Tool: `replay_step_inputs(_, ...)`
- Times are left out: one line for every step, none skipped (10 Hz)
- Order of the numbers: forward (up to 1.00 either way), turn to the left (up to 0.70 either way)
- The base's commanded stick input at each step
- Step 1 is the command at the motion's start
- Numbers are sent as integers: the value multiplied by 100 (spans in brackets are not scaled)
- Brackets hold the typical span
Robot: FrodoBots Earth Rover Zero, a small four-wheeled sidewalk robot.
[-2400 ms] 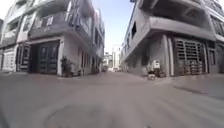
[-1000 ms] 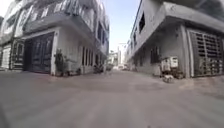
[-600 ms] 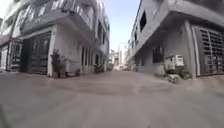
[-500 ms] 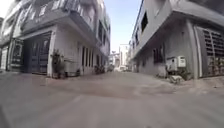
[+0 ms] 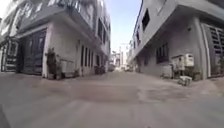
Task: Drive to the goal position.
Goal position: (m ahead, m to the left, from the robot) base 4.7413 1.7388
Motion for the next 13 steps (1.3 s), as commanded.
replay_step_inputs(100, 0)
replay_step_inputs(100, -23)
replay_step_inputs(100, -40)
replay_step_inputs(100, -14)
replay_step_inputs(100, 0)
replay_step_inputs(100, -26)
replay_step_inputs(100, -40)
replay_step_inputs(100, -40)
replay_step_inputs(100, -18)
replay_step_inputs(100, 0)
replay_step_inputs(100, -22)
replay_step_inputs(100, -40)
replay_step_inputs(100, -32)
